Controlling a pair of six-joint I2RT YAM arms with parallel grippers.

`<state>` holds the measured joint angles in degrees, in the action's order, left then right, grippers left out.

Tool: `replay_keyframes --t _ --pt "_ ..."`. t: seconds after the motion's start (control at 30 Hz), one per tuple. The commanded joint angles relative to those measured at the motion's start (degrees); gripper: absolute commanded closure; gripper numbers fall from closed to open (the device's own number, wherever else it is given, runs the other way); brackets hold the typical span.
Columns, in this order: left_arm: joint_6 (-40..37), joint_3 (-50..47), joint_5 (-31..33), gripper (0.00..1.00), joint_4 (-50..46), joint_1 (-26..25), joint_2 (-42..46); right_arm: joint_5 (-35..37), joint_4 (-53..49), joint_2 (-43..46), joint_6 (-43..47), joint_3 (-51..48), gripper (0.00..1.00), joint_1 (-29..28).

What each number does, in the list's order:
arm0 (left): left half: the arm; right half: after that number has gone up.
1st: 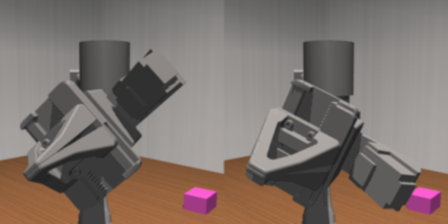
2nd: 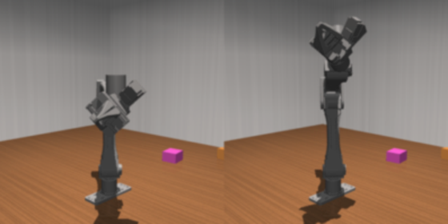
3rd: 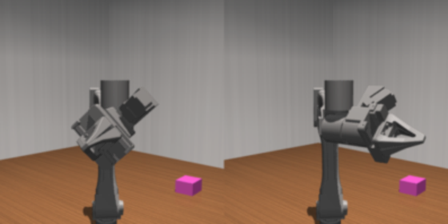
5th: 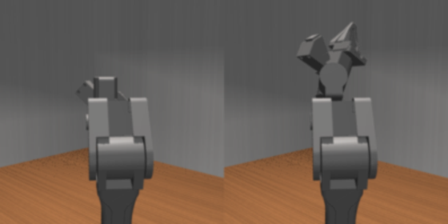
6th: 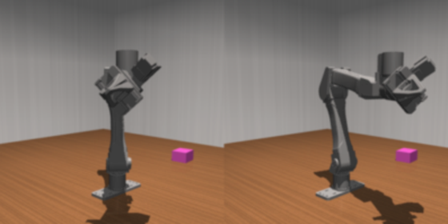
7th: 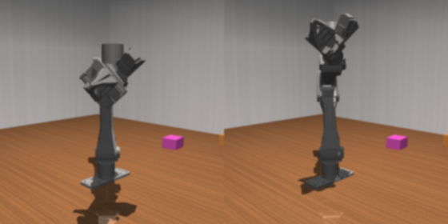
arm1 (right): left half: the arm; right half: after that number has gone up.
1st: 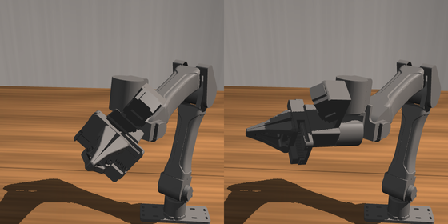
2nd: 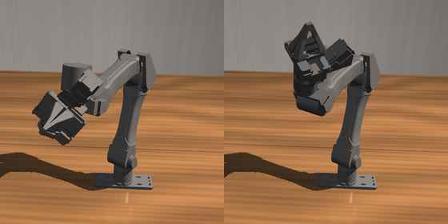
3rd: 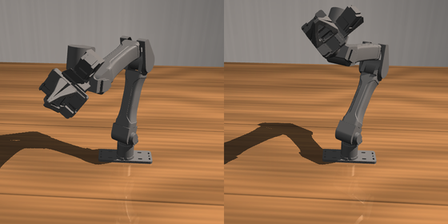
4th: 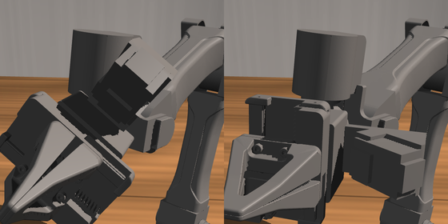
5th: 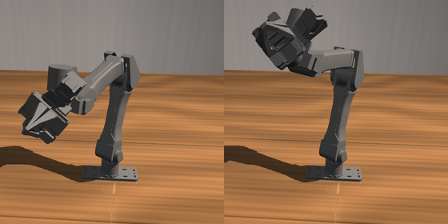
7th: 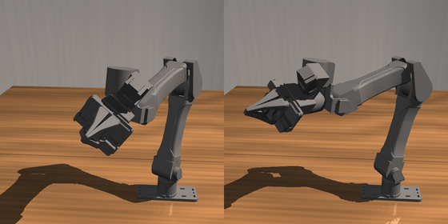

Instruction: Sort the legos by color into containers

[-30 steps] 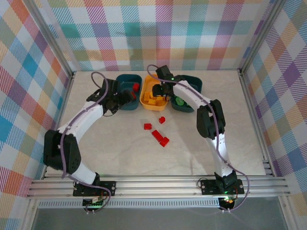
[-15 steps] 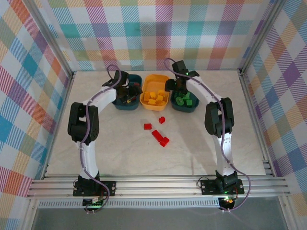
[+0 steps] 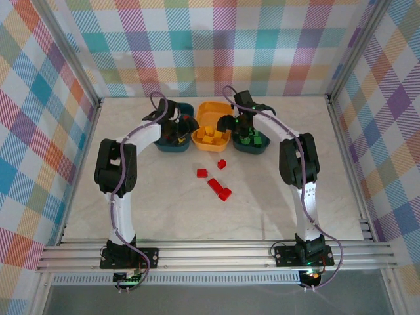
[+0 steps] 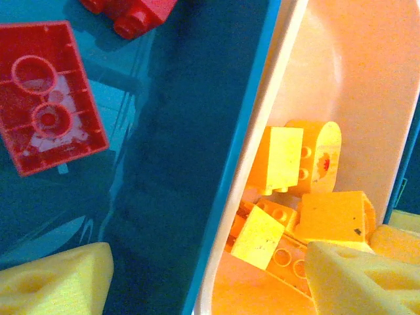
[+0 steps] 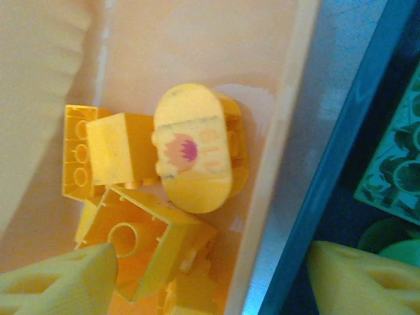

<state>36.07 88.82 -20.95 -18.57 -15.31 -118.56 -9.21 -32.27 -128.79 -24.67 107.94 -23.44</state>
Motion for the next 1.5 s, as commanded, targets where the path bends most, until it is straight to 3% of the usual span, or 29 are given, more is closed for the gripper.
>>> replay_keyframes --t 0.0,0.33,0.53,0.93,1.1,1.2,1.47 --pt "0.17 -2.75 -2.08 0.23 1.55 -0.98 2.10 -6.68 4.79 2.18 -1.41 -3.68 0.26 -0.73" --pt "1.94 -12.03 -5.44 0.24 9.17 -1.60 7.56 -15.60 12.27 7.27 -1.11 -13.00 0.28 -1.28" --pt "2.36 -14.05 -4.69 0.24 10.77 -3.10 9.97 -15.01 12.30 10.32 -0.19 -15.75 0.29 -1.48" --pt "-2.56 -11.72 -0.77 0.20 3.23 -0.77 13.51 -6.63 7.05 17.75 2.09 -16.01 0.26 -1.69" --pt "-3.42 -10.65 4.59 0.18 -7.48 -0.77 19.03 -5.58 7.12 21.60 2.51 -19.21 0.25 -2.31" --pt "-1.60 -15.47 7.45 0.19 -9.89 -0.94 25.66 -5.17 7.53 24.15 2.69 -21.81 0.25 -2.49" --pt "-0.46 -31.37 7.88 0.28 -14.52 -4.22 41.24 -4.50 7.66 27.76 3.24 -25.82 0.25 -2.49"
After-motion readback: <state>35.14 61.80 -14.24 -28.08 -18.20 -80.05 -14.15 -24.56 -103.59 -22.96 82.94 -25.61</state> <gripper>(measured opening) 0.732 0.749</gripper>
